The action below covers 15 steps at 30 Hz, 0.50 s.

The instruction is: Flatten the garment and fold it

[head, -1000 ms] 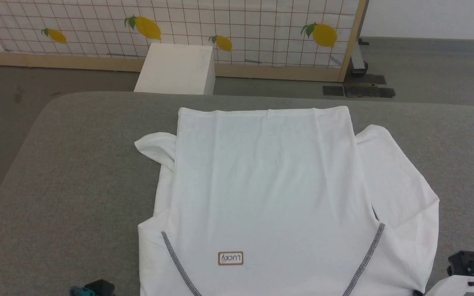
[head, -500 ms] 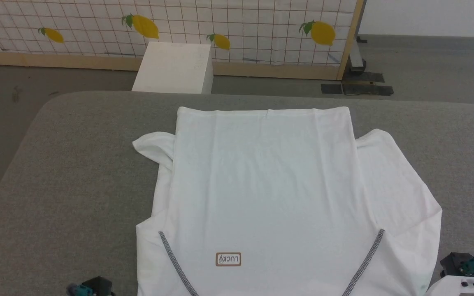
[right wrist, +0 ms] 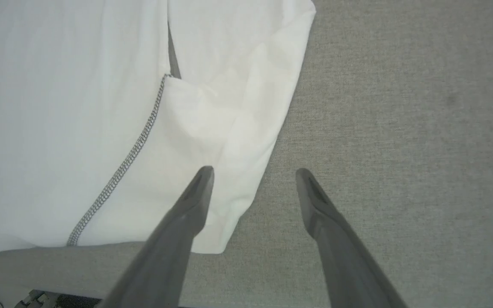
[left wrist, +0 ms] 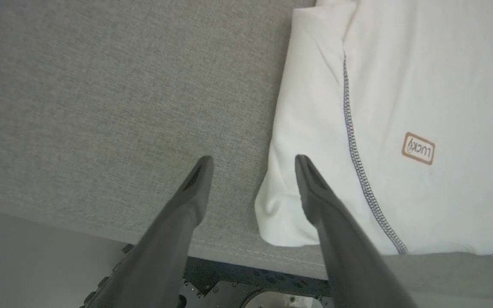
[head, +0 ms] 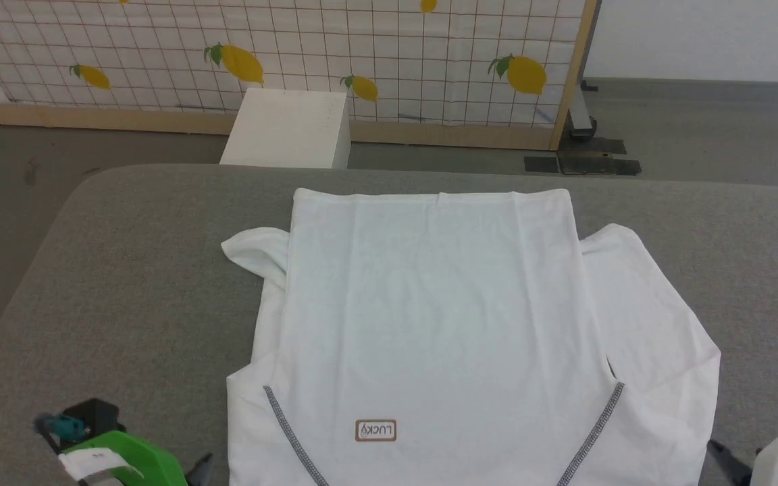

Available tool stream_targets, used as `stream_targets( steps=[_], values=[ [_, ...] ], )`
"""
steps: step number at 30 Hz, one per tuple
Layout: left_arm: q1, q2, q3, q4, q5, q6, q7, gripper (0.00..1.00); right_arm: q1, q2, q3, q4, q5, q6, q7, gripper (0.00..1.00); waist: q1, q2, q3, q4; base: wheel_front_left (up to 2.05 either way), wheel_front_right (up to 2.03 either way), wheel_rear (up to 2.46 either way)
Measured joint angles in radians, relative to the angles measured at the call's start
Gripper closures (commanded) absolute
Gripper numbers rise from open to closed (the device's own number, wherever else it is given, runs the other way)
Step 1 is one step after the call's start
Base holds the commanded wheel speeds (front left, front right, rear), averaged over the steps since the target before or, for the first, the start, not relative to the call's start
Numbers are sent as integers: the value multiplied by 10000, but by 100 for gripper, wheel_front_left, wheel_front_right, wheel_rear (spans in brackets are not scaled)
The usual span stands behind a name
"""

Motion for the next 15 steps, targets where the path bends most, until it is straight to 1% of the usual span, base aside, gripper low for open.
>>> stream_targets(
  steps=[3, 4, 6, 8, 10, 12, 13, 15],
  values=[
    [-4, 244, 263, -671, -2, 257, 67, 0, -307, -63, -401, -345, 2, -2, 82, 0, 0, 0, -22, -31, 0, 0, 0],
    [-12, 282, 378, -832, 42, 288, -59, 0, -444, -109, -476, -418, 0, -2, 94, 0, 0, 0, -9, -36, 0, 0, 0],
    [-182, 318, 713, -1076, 309, 328, -715, 0, -898, -196, -688, -543, -40, -2, 8, 0, 0, 0, 67, -47, 0, 0, 0],
    [-524, 119, 1104, -1223, 362, 314, -1538, 0, -1408, -284, -777, -579, -96, -2, -197, 0, 0, 0, 182, -56, 0, 0, 0],
    [-918, -105, 1231, -1235, 581, 92, -2476, 0, -2082, -380, -792, -531, -92, -2, -500, 0, 0, 0, 367, -61, 0, 0, 0],
    [-1310, -355, 1317, -1193, 819, -232, -3434, 0, -2636, -610, -729, -349, -96, -2, -648, 0, 0, 0, 573, -57, 0, 0, 0],
    [-1588, -479, 1354, -1114, 961, -533, -4077, 0, -3018, -748, -677, -178, -100, -2, -757, 0, 0, 0, 728, -53, 0, 0, 0],
    [-1987, -575, 1338, -907, 1327, -903, -5043, 0, -3569, -1049, -435, 121, -140, -2, -874, 0, 0, 0, 987, -41, 0, 0, 0]
  ],
)
